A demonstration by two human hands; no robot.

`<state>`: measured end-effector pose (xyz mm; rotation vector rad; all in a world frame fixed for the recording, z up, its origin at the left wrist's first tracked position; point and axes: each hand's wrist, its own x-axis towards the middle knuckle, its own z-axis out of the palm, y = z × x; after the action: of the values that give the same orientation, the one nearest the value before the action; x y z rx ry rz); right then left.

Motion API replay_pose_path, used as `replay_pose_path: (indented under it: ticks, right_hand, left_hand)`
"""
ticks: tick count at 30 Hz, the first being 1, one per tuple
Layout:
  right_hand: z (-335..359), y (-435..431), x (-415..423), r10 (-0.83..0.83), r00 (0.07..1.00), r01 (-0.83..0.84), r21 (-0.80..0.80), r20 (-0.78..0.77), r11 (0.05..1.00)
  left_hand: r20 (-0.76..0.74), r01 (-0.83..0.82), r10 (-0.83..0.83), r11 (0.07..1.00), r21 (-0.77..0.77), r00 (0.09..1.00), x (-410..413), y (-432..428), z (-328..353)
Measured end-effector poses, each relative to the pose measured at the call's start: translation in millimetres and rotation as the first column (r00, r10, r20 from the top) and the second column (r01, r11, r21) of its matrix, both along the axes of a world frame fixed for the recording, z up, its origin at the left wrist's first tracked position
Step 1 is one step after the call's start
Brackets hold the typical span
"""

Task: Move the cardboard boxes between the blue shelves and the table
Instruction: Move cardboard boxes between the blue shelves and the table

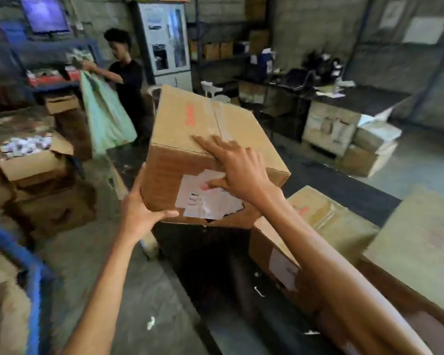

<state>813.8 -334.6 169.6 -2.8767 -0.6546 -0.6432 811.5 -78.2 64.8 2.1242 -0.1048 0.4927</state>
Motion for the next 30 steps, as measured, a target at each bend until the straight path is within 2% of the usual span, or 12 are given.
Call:
replay_pose_path:
  ticks: [4, 7, 15, 19, 25, 28, 30]
  right_hand:
    - [-5, -42, 0, -0.219, 0.976, 0.218, -0.061, -0.014, 0.974]
    - [-8, -67, -8, -0.371, 0.928, 0.369, -0.078, -0.023, 0.926]
    - [-47, -93, -15, -0.717, 0.691, 0.708, -0.119, -0.091, 0.696]
    - [-71, -91, -9, -0.807, 0.577, 0.782, -0.202, -0.125, 0.590]
    - [-110, -93, -5, -0.849, 0.485, 0.813, -0.251, -0.209, 0.526]
    - [-121, -90, -5, -0.842, 0.487, 0.786, -0.305, -0.232, 0.538]
    - [-127, -93, -11, -0.829, 0.505, 0.781, -0.281, -0.240, 0.558]
  left_hand:
    - [-0.016, 0.256, -0.259, 0.961, -0.102, 0.966, 48, -55, -22]
    - [-0.027, 0.390, -0.399, 0.906, -0.168, 0.916, 75, -96, -34]
    - [-0.141, 0.569, -0.605, 0.790, -0.228, 0.784, 120, -182, -68]
    - [-0.226, 0.624, -0.678, 0.733, -0.269, 0.699, 126, -200, -95]
    - [-0.314, 0.648, -0.701, 0.713, -0.268, 0.640, 131, -214, -135]
    - [-0.380, 0.659, -0.712, 0.698, -0.281, 0.591, 132, -216, -145]
    - [-0.404, 0.663, -0.730, 0.677, -0.320, 0.551, 135, -217, -144]
